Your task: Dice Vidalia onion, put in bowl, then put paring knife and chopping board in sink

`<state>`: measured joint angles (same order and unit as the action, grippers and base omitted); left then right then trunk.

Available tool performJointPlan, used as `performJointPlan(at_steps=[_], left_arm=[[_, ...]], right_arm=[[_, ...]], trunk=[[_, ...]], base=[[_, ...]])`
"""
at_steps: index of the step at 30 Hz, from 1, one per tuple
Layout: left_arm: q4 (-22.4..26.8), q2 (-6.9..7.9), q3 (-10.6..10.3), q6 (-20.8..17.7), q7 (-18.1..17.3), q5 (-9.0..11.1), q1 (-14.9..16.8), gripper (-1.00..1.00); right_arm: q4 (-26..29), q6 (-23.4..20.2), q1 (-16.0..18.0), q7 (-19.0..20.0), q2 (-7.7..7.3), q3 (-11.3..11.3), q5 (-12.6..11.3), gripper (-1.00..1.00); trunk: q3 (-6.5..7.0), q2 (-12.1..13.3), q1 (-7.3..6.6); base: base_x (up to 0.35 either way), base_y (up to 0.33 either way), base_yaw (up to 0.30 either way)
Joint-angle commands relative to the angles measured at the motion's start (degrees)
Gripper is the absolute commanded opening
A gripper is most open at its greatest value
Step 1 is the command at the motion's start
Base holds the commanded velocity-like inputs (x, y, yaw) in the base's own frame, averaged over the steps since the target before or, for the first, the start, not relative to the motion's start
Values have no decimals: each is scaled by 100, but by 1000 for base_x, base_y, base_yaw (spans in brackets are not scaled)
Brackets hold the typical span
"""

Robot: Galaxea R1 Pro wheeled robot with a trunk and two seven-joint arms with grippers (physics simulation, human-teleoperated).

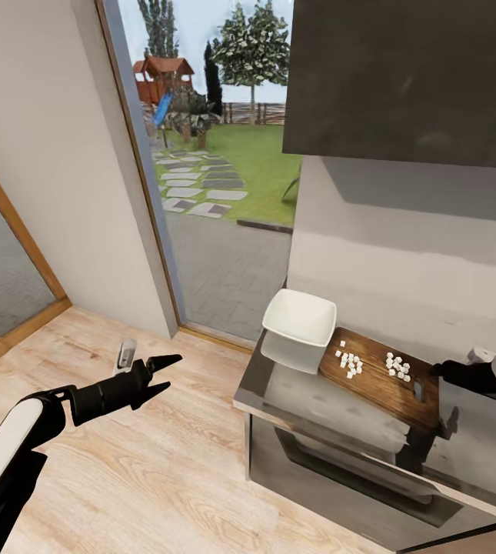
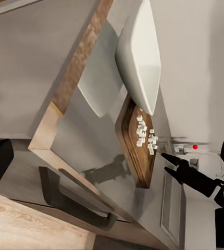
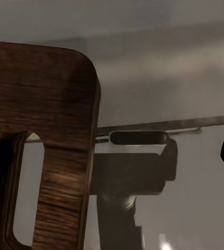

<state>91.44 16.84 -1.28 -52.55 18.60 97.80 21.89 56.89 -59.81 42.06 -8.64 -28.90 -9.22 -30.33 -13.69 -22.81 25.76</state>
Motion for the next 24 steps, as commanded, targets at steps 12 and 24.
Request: performJointPlan(at_steps=[12, 24], left_arm=[[-180, 9, -9, 2, 79, -9, -60, 100], [-1271, 13, -24, 25, 97, -70, -152, 100]], right_arm=[[44, -19, -3, -50, -26, -7, -61, 100], [50, -19, -4, -58, -45, -3, -52, 100]], trunk=[[-11, -12, 3], [-11, -12, 3]], base=[[0, 0, 0], [0, 0, 0]])
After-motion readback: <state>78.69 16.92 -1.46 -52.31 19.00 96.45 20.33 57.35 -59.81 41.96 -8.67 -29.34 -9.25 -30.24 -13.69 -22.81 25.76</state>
